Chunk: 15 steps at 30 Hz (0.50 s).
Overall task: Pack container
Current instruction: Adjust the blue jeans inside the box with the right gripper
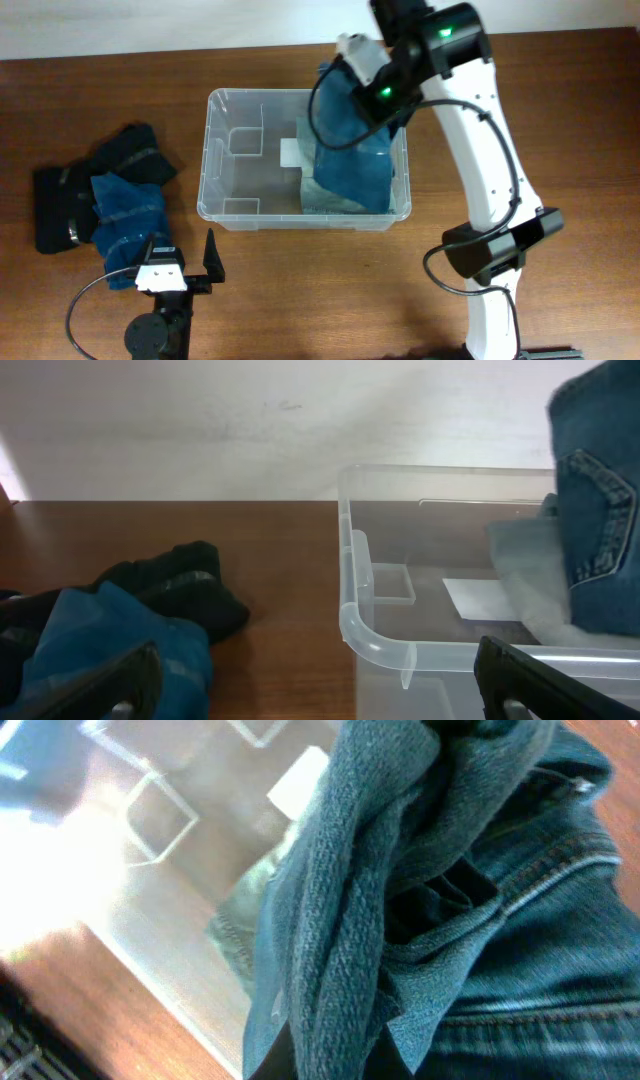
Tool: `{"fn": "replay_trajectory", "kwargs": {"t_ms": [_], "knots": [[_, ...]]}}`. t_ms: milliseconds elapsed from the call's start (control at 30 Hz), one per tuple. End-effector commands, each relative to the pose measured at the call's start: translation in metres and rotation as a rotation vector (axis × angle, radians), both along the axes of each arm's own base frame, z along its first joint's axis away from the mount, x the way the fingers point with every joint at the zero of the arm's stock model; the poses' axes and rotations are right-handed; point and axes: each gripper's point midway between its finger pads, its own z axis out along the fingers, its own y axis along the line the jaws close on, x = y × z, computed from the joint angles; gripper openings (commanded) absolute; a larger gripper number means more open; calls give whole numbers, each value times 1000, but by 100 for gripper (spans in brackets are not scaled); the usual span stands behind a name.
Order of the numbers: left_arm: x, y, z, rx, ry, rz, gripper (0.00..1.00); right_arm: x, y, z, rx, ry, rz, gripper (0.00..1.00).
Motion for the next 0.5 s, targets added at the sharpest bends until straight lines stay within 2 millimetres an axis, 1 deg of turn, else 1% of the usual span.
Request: {"fn": "replay_trajectory", "kwargs": {"t_ms": [0, 100, 233, 367, 467], "knots": [[0, -1, -1, 19, -1, -5, 100, -29, 29, 41, 71, -99, 157, 4], [0, -1, -1, 19, -1, -5, 99, -38, 33, 51, 82, -124, 178, 4], [0, -1, -1, 19, -1, -5, 99, -54, 37, 75, 143, -161, 217, 4], [0, -1, -1, 19, -1, -5, 99, -67, 34, 96, 179, -204, 227, 4], [0, -1, -1, 19, -1, -5, 100, -69, 33, 100, 180, -213, 229, 4]]}}
